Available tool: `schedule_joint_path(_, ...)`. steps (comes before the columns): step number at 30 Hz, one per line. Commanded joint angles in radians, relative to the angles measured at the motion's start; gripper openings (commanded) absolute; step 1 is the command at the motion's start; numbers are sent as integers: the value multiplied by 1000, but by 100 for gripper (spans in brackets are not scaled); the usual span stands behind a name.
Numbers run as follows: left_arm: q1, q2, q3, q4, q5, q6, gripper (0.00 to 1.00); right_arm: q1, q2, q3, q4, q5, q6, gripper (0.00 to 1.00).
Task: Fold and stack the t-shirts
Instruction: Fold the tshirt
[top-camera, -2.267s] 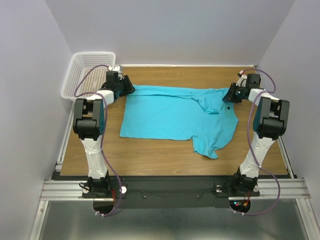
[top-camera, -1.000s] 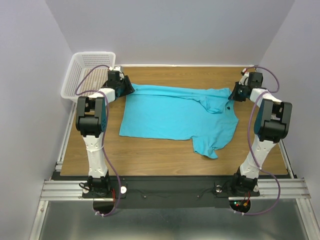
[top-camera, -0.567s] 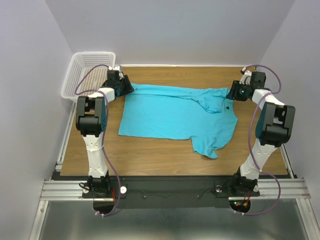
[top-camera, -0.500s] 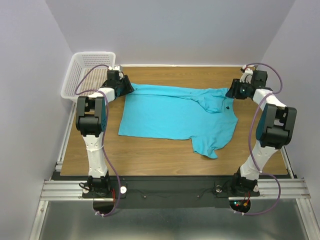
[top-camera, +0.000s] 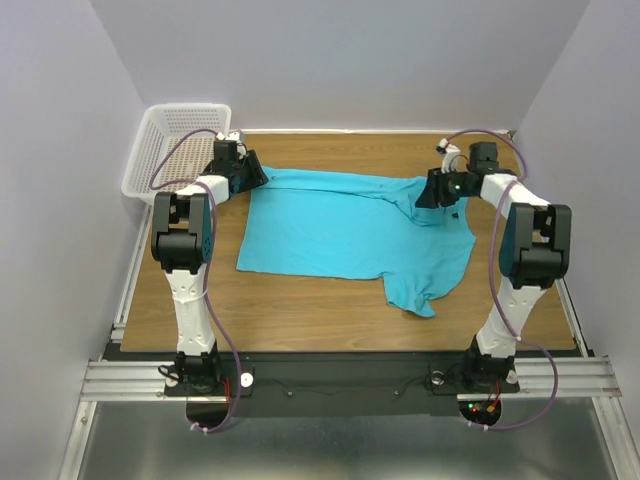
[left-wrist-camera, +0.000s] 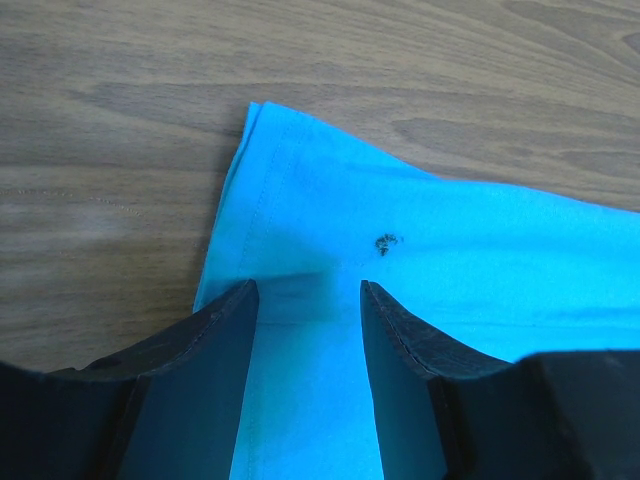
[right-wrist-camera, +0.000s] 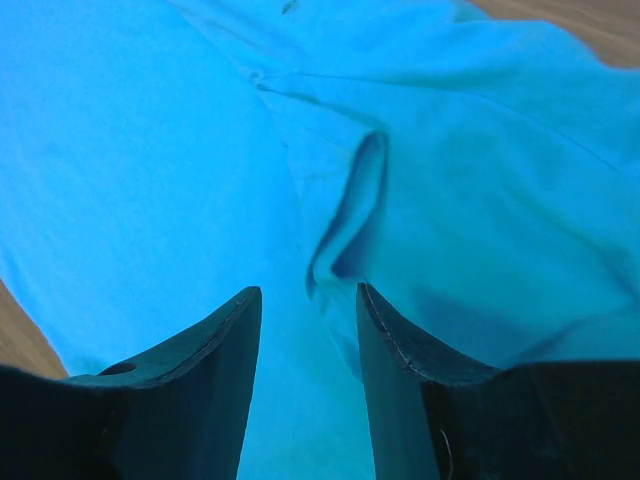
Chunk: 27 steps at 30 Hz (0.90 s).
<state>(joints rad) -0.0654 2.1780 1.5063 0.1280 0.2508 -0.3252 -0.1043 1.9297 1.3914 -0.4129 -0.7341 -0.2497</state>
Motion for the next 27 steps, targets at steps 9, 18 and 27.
schedule_joint_path(9,9,8,28,-34,2,18,57,101,170,207,-55,150,4,49)
schedule_joint_path(18,9,9,28,-34,4,17,57,126,175,193,-63,180,-5,45)
schedule_joint_path(27,9,6,28,-34,7,17,57,141,169,150,-69,151,1,42)
